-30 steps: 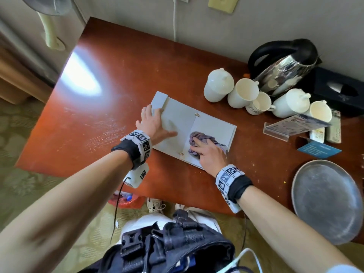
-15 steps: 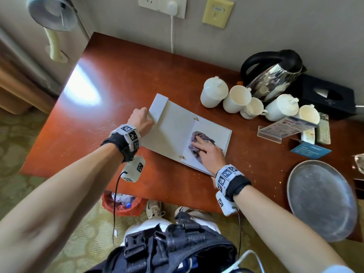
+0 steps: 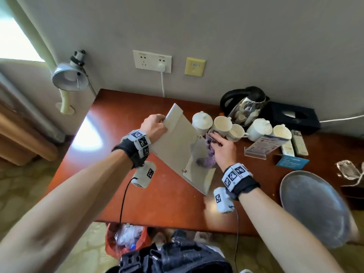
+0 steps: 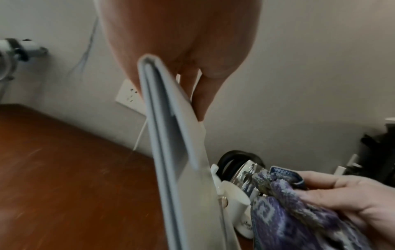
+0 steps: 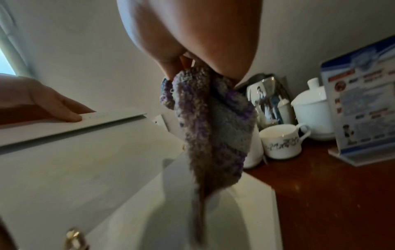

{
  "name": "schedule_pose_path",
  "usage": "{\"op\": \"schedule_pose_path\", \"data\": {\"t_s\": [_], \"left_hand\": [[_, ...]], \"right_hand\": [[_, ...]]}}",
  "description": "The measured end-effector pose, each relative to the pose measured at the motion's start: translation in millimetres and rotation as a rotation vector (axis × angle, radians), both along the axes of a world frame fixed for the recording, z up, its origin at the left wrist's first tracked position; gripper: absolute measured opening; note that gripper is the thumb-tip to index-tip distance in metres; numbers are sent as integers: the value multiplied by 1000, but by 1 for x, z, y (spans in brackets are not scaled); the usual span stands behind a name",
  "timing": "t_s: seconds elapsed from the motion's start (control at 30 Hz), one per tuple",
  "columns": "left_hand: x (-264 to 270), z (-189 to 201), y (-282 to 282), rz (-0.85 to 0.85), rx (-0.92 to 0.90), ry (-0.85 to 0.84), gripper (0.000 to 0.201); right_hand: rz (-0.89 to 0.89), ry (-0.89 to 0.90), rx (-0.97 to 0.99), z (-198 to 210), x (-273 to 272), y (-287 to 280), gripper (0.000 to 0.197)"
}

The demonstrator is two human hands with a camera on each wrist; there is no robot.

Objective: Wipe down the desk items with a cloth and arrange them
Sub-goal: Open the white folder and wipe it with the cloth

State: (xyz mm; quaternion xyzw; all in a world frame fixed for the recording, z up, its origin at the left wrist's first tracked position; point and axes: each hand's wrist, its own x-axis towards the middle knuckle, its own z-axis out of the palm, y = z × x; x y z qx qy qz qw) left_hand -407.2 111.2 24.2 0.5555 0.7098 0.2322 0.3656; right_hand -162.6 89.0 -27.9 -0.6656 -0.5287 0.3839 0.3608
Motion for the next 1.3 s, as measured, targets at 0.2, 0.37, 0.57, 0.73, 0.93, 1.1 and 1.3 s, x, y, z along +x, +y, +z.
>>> {"op": "schedule_pose_path", "data": {"t_s": [0.2,0.37,0.57,0.73,0.93,1.1,1.3], "left_hand": [[28,59,11,-182,124,201,42],[56,88,6,-337,229,405,49],[84,101,-1,-474,340,523,47],[102,109,0,-474,283,478,46],[94,103,-5,-349,335,479,37],[78,93,-12,-189,276,439,26],[84,92,-19,-18,132,218,35]], "right_hand": [[-80,55,127,40,22,4,34],[-101,102,202,62,38,6,35],[-103,206,279,83,61,-1,34],[-62,433,241,95,78,-13,35],[114,486,165,104,73,-23,37],[183,500,159,106,62,-26,33],[175,454,165,108,65,-17,31]]}}
